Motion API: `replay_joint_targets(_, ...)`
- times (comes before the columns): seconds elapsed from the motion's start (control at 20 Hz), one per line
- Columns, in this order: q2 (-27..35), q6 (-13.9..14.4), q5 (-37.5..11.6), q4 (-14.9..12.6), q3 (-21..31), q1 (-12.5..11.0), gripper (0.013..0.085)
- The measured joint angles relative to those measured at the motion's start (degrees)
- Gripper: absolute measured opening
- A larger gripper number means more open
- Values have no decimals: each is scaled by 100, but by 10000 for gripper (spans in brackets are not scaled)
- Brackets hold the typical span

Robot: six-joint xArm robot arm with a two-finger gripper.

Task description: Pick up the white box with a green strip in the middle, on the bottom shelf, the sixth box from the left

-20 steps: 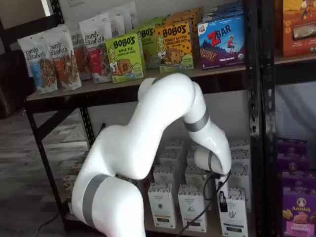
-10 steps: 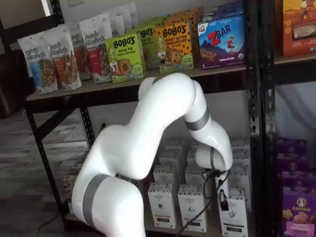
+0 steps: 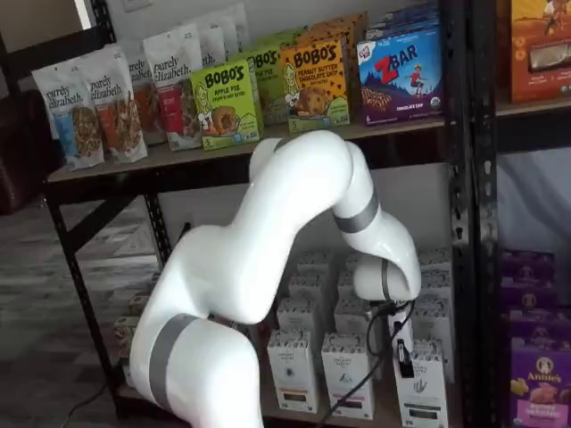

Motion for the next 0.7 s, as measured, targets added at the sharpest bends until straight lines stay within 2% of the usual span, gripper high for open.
replay_joint_targets(0.1,-1,23,11,-13,14,11,530)
replay_joint_targets(0.3,-62,124,-37,-110,130,19,530)
replay_joint_targets(0.7,-355,901,-470,-960,830,-31,530)
